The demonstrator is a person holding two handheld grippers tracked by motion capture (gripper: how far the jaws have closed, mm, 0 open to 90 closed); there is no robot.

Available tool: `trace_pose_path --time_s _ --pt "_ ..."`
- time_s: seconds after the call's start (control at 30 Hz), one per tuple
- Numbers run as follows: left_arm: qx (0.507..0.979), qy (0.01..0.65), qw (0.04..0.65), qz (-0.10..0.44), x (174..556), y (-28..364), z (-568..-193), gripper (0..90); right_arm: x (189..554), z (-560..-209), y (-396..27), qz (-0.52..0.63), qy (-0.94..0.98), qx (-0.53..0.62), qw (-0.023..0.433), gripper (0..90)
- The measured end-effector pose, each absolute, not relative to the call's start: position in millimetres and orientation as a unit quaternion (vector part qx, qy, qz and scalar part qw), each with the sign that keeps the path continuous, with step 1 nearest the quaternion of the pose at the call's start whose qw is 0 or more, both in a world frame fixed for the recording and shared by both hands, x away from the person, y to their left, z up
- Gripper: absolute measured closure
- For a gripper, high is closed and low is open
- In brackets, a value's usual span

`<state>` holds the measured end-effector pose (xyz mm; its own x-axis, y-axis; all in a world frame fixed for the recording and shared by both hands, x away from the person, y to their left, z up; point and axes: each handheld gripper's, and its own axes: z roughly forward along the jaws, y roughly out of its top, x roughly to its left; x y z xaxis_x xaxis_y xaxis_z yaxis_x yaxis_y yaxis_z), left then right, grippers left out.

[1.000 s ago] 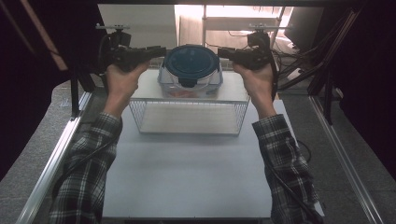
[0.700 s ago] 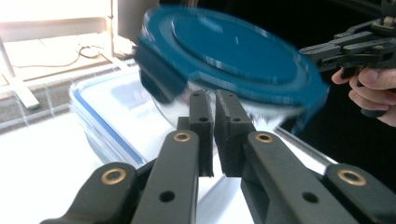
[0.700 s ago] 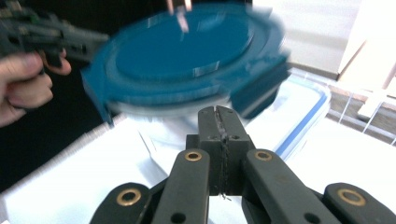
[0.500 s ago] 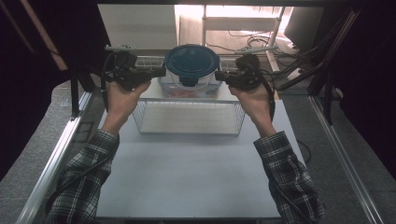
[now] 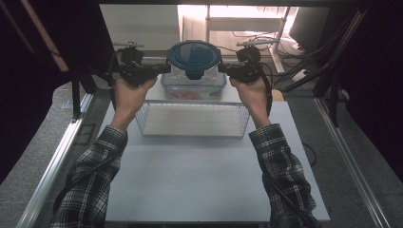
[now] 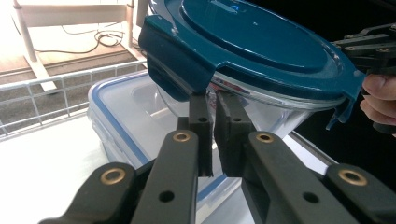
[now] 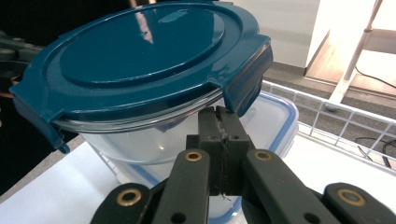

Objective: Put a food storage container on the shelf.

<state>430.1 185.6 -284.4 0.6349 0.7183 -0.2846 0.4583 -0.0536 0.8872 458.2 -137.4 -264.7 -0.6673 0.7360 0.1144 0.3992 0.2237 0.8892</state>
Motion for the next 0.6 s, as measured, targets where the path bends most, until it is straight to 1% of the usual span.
trace_pose_path --time_s 0.13,0.2,0.27,0.3,0.43,0.6 --pt "0.717 0.403 0.556 0.118 423 190 -287 79.0 456 -268 -140 0.504 0.764 0.367 0.165 88.0" --pt "0.717 0.402 0.557 0.12 419 192 -290 68.8 453 -272 -143 0.506 0.767 0.362 0.156 82.5" --pt "0.717 0.399 0.558 0.123 414 194 -293 61.0 449 -276 -146 0.504 0.773 0.355 0.15 75.5" --pt "0.715 0.399 0.561 0.121 412 195 -294 55.0 446 -277 -147 0.505 0.774 0.351 0.149 70.9" --pt "0.72 0.391 0.562 0.118 404 197 -301 39.5 436 -281 -153 0.516 0.774 0.339 0.14 58.5" --pt "0.73 0.378 0.555 0.124 394 196 -312 30.6 425 -285 -157 0.522 0.776 0.327 0.138 45.4"
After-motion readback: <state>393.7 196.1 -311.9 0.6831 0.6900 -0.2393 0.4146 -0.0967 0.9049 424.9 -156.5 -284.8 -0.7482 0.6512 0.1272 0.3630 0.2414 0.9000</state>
